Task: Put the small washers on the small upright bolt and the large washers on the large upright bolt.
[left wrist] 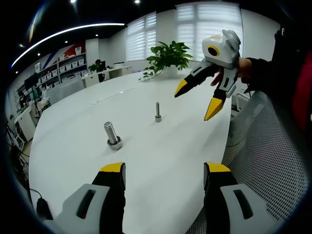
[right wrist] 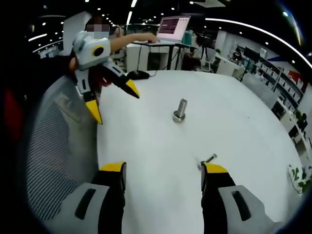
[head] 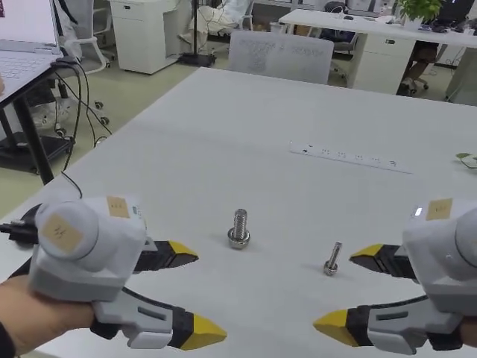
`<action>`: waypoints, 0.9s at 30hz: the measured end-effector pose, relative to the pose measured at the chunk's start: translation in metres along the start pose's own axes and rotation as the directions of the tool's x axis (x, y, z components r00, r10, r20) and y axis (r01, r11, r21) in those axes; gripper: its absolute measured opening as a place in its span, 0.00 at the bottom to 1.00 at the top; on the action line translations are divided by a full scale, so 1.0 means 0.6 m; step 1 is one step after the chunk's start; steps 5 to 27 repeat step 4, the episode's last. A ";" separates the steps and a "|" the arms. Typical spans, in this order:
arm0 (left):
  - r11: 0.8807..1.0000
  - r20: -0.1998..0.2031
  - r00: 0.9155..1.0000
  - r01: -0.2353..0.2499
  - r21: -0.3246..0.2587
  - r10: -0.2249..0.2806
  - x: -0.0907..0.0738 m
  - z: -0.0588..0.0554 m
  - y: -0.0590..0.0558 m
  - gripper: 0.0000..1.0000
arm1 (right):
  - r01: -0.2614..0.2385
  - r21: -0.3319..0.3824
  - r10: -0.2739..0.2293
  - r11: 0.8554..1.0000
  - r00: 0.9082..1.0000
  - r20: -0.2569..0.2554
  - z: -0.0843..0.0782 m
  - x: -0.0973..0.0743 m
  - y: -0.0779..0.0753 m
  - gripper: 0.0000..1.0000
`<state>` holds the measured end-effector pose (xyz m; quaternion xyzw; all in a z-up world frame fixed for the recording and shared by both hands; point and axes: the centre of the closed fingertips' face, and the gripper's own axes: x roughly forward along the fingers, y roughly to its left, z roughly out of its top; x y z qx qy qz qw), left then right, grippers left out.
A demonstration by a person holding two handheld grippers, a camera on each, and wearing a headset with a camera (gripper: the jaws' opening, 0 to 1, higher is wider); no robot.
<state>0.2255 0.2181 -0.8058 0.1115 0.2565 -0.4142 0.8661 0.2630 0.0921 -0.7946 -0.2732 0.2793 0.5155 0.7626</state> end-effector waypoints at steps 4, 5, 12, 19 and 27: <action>1.000 0.004 1.000 0.000 -0.001 0.000 -0.002 0.001 -0.001 0.64 | 0.006 0.003 -0.006 1.000 1.000 0.002 0.001 -0.002 0.000 0.63; 1.000 0.004 1.000 0.000 -0.001 0.000 -0.002 0.001 -0.001 0.64 | 0.006 0.003 -0.006 1.000 1.000 0.002 0.001 -0.002 0.000 0.63; 1.000 0.004 1.000 0.000 -0.001 0.000 -0.002 0.001 -0.001 0.64 | 0.006 0.003 -0.006 1.000 1.000 0.002 0.001 -0.002 0.000 0.63; 1.000 0.004 1.000 0.000 -0.001 0.000 -0.002 0.001 -0.001 0.64 | 0.006 0.003 -0.006 1.000 1.000 0.002 0.001 -0.002 0.000 0.63; 1.000 0.004 1.000 0.000 -0.001 0.000 -0.002 0.001 -0.001 0.64 | 0.006 0.003 -0.006 1.000 1.000 0.002 0.001 -0.002 0.000 0.63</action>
